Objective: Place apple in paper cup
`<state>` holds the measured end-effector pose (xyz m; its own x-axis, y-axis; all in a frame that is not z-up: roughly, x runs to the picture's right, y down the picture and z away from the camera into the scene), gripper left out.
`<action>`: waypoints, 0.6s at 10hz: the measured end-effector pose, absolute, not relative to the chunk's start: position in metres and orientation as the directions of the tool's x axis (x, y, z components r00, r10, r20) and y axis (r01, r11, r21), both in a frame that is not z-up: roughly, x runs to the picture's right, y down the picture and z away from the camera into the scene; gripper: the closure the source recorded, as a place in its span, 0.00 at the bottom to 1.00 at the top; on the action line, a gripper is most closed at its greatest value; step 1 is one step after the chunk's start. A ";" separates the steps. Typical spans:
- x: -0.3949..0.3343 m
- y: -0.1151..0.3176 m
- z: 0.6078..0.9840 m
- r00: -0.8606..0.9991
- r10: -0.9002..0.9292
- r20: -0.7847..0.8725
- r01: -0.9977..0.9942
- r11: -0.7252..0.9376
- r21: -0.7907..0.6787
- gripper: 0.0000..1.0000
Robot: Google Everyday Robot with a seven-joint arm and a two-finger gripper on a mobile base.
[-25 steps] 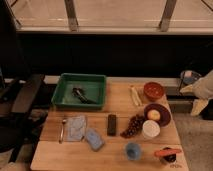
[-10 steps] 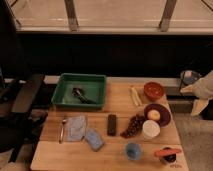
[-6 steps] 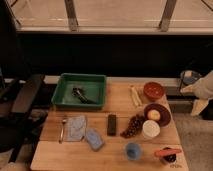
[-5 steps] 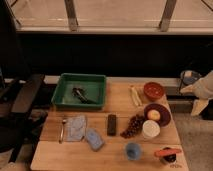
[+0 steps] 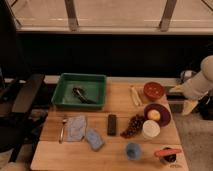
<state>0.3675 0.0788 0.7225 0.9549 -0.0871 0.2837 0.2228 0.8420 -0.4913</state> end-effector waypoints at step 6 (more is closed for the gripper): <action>0.290 0.112 0.766 0.913 -0.212 0.350 0.362 0.816 -0.450 0.25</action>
<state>0.2898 0.1122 0.7660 0.9125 -0.2115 0.3500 0.3619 0.8164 -0.4501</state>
